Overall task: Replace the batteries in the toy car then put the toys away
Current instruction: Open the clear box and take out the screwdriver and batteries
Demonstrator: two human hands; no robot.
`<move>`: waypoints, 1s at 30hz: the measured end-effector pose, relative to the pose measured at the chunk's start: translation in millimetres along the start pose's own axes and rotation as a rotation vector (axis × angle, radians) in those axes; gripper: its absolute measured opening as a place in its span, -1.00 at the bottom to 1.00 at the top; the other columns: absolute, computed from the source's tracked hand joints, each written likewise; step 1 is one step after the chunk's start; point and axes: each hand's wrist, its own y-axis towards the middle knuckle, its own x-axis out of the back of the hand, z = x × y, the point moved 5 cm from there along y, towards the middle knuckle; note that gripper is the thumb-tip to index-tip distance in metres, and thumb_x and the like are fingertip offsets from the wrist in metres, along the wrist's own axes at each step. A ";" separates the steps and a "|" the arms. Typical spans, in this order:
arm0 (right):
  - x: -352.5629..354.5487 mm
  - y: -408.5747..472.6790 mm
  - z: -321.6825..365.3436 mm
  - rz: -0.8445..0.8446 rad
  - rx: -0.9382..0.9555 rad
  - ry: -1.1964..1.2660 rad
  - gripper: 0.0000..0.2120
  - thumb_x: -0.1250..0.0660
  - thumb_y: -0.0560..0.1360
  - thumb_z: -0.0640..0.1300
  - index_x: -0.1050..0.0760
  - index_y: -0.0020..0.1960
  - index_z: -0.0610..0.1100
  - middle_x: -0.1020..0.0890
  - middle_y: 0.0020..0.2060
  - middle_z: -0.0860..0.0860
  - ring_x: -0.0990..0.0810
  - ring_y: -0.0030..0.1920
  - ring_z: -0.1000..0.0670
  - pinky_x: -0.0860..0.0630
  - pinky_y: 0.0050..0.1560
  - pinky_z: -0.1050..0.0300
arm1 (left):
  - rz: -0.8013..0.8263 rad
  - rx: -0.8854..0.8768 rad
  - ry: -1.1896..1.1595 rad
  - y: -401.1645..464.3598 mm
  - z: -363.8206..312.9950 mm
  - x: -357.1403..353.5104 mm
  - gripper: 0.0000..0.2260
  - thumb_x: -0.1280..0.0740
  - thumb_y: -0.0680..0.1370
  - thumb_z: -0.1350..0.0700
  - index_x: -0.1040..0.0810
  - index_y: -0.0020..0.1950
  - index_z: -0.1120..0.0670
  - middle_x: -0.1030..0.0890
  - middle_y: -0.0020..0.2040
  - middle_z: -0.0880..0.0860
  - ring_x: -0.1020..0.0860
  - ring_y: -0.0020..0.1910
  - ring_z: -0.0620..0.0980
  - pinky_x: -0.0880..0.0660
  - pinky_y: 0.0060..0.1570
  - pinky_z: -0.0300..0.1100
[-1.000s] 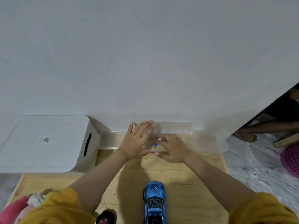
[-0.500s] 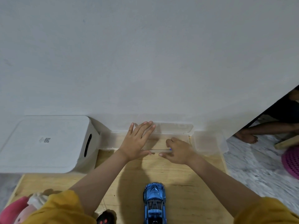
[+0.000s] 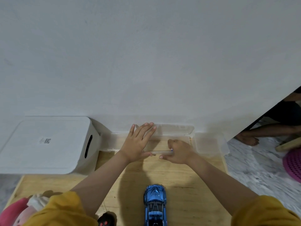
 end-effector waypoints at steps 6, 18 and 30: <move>7.4 2.1 2.4 0.040 0.019 -0.091 -0.36 -0.27 0.25 0.49 -0.40 -0.09 -0.09 -0.57 -0.19 0.02 -0.52 -0.16 -0.02 -0.46 -0.20 0.08 | 0.025 0.013 0.004 1.3 -1.6 1.2 0.09 -0.51 0.11 -0.33 -0.19 0.49 0.10 -0.31 0.45 0.09 -0.23 0.42 0.06 -0.25 0.32 0.24; 28.2 -43.0 -5.2 -0.434 -0.027 0.620 -0.76 -0.51 0.35 0.00 -0.44 -0.25 0.00 -0.42 -0.50 0.12 -0.41 -0.42 0.10 -0.35 -0.36 0.25 | 0.041 0.029 0.006 2.4 -5.0 2.3 0.08 -0.52 0.10 -0.33 -0.22 0.48 0.11 -0.36 0.43 0.12 -0.24 0.40 0.07 -0.29 0.28 0.25; -31.3 -84.5 -0.4 -0.236 -0.057 0.217 -0.66 -0.17 0.57 -0.09 -0.41 0.32 -0.07 -0.56 0.15 0.01 -0.54 0.10 -0.01 -0.39 -0.01 0.21 | 0.020 0.023 0.007 -1.1 -7.7 4.9 0.08 -0.53 0.09 -0.32 -0.21 0.46 0.12 -0.35 0.41 0.12 -0.27 0.37 0.09 -0.34 0.24 0.25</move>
